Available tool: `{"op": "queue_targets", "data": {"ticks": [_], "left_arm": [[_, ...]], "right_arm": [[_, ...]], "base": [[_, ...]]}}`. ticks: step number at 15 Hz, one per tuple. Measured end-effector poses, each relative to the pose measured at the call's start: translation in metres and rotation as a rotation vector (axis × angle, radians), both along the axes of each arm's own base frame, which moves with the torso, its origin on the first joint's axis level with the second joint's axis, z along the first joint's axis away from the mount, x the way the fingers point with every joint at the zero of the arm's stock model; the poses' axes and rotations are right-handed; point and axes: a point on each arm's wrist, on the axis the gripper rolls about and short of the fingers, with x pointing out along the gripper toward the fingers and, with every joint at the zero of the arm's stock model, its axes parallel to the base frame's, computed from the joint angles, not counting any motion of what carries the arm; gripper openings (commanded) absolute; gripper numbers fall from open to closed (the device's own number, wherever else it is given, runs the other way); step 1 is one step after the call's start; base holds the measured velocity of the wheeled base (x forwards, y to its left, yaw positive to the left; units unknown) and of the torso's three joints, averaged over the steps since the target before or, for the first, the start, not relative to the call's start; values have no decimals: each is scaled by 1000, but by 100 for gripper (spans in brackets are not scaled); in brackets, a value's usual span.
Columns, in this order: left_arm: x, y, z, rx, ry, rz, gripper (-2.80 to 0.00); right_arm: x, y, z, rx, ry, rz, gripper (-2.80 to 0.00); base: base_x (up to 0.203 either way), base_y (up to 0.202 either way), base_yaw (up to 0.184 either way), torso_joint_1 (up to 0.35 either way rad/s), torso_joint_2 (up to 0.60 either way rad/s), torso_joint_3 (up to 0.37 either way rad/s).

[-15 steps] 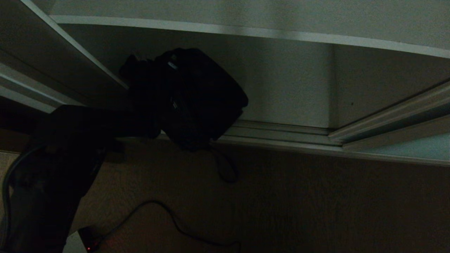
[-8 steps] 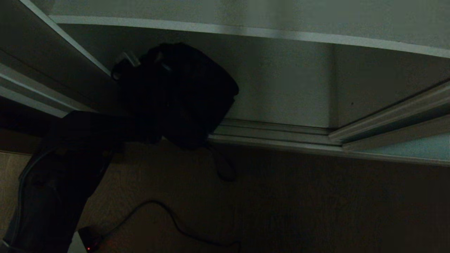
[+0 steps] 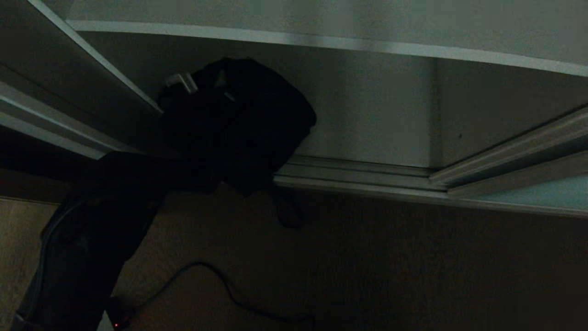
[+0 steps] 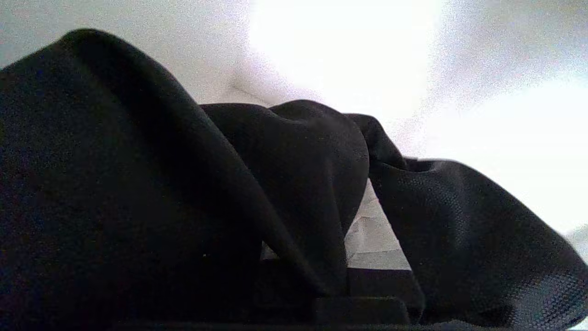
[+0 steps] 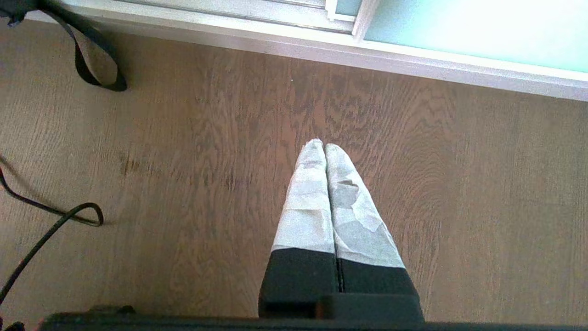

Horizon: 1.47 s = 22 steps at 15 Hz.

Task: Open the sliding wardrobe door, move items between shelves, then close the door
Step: Place the bag on the lower shelf

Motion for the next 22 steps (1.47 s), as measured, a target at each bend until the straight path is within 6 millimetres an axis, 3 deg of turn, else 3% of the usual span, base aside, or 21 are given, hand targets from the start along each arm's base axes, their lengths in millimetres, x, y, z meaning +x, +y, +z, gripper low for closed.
{"op": "queue_targets", "data": {"ticks": [3, 7, 15, 22], "left_arm": [[-1, -7, -3, 50, -11, 23, -280], [-6, -30, -7, 87, -22, 24, -280], [-8, -43, -15, 98, -37, 20, -280], [-4, -50, -32, 100, -6, 24, -280]], "right_arm": [[0, 0, 0, 0, 0, 0, -280], [0, 0, 0, 0, 0, 0, -280], [0, 0, 0, 0, 0, 0, -280], [0, 0, 0, 0, 0, 0, -280]], "base": [[0, 0, 0, 0, 0, 0], [0, 0, 0, 0, 0, 0], [0, 0, 0, 0, 0, 0], [179, 0, 0, 3, 3, 0]]}}
